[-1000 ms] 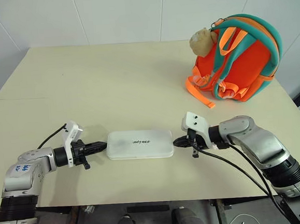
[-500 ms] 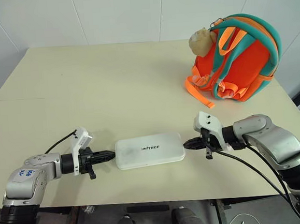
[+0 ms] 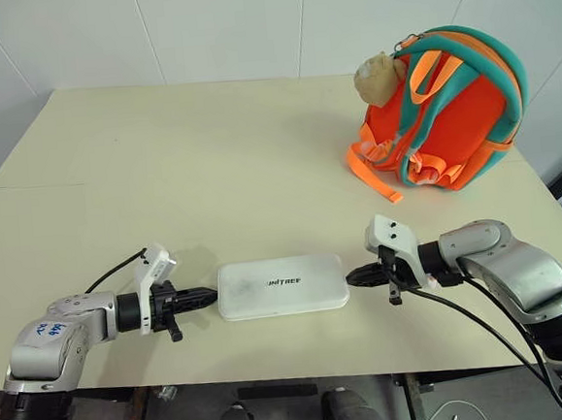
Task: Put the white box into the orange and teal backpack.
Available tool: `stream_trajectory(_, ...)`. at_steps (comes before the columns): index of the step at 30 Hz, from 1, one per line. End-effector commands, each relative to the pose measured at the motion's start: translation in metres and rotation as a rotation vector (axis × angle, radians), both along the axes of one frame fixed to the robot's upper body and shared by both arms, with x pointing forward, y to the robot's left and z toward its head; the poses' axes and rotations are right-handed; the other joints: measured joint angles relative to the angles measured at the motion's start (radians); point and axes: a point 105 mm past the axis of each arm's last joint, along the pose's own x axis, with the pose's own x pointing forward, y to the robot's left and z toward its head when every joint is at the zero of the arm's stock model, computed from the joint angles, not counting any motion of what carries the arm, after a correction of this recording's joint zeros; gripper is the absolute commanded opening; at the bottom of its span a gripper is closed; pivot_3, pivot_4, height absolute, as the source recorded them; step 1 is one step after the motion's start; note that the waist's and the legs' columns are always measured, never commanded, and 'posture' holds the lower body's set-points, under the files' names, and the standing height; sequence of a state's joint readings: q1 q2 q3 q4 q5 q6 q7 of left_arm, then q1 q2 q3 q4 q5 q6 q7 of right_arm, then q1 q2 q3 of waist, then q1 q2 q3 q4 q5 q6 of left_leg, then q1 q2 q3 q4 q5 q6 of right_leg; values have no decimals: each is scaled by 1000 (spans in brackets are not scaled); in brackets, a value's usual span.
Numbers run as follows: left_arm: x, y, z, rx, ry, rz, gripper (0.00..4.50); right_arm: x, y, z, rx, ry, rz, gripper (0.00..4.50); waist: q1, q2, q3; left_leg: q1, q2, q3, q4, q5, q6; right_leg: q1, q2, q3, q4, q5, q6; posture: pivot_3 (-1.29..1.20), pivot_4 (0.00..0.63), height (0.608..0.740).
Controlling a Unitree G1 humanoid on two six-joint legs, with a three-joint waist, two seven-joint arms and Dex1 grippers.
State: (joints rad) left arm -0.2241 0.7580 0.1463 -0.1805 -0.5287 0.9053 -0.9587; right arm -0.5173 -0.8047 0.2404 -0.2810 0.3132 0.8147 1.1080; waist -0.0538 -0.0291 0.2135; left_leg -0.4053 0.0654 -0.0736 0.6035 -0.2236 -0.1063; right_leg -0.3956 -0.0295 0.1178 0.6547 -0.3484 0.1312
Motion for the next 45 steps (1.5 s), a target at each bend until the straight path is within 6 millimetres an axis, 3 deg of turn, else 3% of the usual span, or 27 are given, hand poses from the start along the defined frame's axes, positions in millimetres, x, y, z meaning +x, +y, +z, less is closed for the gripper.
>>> stream_trajectory(1, 2, 2, 10, 1, -44, -1, 27, -7, 5, 7, 2, -15, 52, 8, 0, 0, 0, 0, 0, 0, 0, 0, 0, 0, 0, 0, 0, 0, 0, 0, 150, 740)
stream_trajectory(8, 8, 7, 16, -2, -98, 34, 27, -4, -4, 6, -36, -45, 31, 8, 0, 0, 0, 0, 0, 0, 0, 0, 0, 0, 0, 0, 0, 0, 0, 0, 150, 740)
stream_trajectory(16, 12, 17, 34, 4, -172, 95, 27, 11, -37, 12, -123, -110, -47, 8, 1, 0, 0, 0, 0, 0, 0, 0, 0, 0, 0, 0, -1, 0, 0, 0, 150, 740)
stream_trajectory(19, 16, 25, 36, -20, -91, 151, 599, 11, -42, 21, -109, -115, -51, 557, 0, 0, 0, 0, 0, 0, 0, 0, 0, 0, 0, 0, -1, 0, 0, 0, 150, 740)
stream_trajectory(24, 18, 22, 47, -71, -80, 155, 2165, 15, -44, 24, -112, -140, -58, 2244, -1, 0, 0, 0, 0, 1, 0, -1, 0, 0, 0, 0, -1, 0, 0, 0, 150, 740)
stream_trajectory(31, 9, 16, 45, -134, 75, 132, 4350, 19, -39, 22, -105, -163, -56, 4500, -2, 0, 0, 0, 0, 1, 0, -1, 0, 0, 0, 0, -1, 0, 0, 0, 150, 740)
stream_trajectory(40, -1, 16, 31, -347, 511, 172, 4474, 17, -30, 15, -87, -162, -50, 4500, -2, 0, 0, 0, 0, 0, 2, -1, 1, 1, 0, 0, 0, 0, 1, 0, 150, 740)
stream_trajectory(45, -5, 12, 24, -387, 615, 144, 4474, 16, -28, 14, -80, -160, -51, 4500, -2, 0, 0, 0, 0, 0, 1, -1, 0, 0, 0, 0, 0, 0, 1, 0, 150, 740)
